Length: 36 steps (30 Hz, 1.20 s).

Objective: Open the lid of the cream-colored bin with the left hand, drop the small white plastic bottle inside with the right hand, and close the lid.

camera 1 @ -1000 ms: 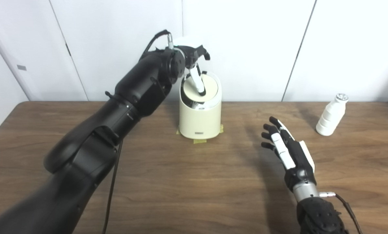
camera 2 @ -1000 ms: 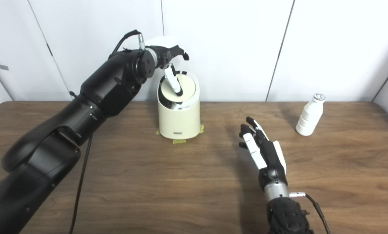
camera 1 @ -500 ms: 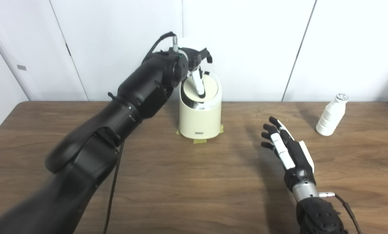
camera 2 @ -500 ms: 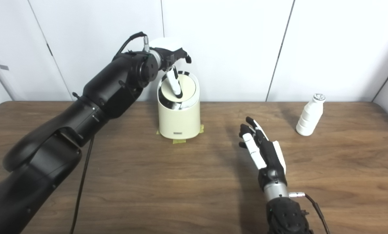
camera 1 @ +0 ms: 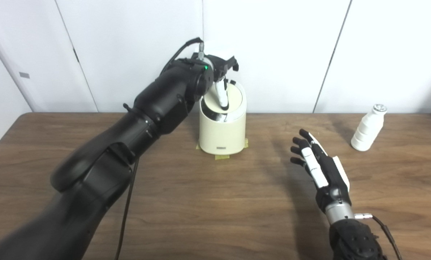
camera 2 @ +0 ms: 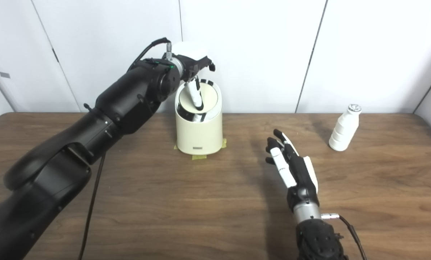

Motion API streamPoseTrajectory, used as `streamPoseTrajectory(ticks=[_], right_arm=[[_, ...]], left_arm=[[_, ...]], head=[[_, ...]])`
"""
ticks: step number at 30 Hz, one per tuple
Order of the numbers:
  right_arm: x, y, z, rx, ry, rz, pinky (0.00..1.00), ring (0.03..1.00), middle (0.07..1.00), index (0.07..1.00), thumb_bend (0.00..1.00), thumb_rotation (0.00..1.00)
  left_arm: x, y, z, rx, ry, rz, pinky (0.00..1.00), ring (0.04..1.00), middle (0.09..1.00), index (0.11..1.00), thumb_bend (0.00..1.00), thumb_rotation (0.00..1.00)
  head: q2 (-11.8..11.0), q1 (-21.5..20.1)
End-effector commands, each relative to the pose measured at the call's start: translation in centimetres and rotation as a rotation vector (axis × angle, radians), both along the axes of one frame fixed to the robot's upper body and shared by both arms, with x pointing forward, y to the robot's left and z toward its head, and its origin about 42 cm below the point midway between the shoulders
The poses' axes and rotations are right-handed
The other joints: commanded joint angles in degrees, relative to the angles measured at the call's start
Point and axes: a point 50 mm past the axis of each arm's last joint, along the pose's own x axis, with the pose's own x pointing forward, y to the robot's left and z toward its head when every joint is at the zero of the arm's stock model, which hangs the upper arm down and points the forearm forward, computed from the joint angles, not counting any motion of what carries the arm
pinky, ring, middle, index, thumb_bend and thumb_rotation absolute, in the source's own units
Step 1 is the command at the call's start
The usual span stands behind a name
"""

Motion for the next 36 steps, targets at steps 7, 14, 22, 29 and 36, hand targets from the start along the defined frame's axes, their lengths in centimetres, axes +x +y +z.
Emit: streamPoseTrajectory(ticks=[7,14,22,29,36], right_arm=[[0.8,0.3,2.5,0.0,-0.107,0.011,0.76,0.835,0.867,0.907,0.54,0.82],[0.8,0.2,2.5,0.013,-0.103,0.007,0.77,0.839,0.868,0.908,0.52,0.81],[0.8,0.2,2.3,0.001,-0.097,0.009,0.76,0.833,0.867,0.909,0.51,0.82],[0.9,0.0,2.2,-0.007,-0.095,0.012,0.75,0.834,0.867,0.904,0.52,0.82],[0.9,0.1,2.2,-0.001,-0.094,0.019,0.76,0.835,0.867,0.901,0.52,0.82]], left_arm=[[-0.3,-0.4,0.2,0.054,-0.008,-0.036,0.9,0.913,0.906,0.898,1.0,0.07],[-0.3,-0.4,0.5,0.048,-0.005,-0.036,0.89,0.914,0.913,0.901,1.0,0.07],[-0.6,-0.1,3.1,0.025,-0.008,-0.035,0.74,0.887,0.907,0.889,1.0,0.08],[-1.1,1.0,8.4,-0.129,-0.024,-0.025,0.46,0.648,0.749,0.869,1.0,0.0],[-2.2,3.4,12.2,-0.312,-0.035,-0.015,0.84,0.901,0.918,0.885,0.91,0.0]], head=[[0.3,-0.2],[0.4,0.0],[0.1,0.0],[0.0,0.5],[0.1,0.6]])
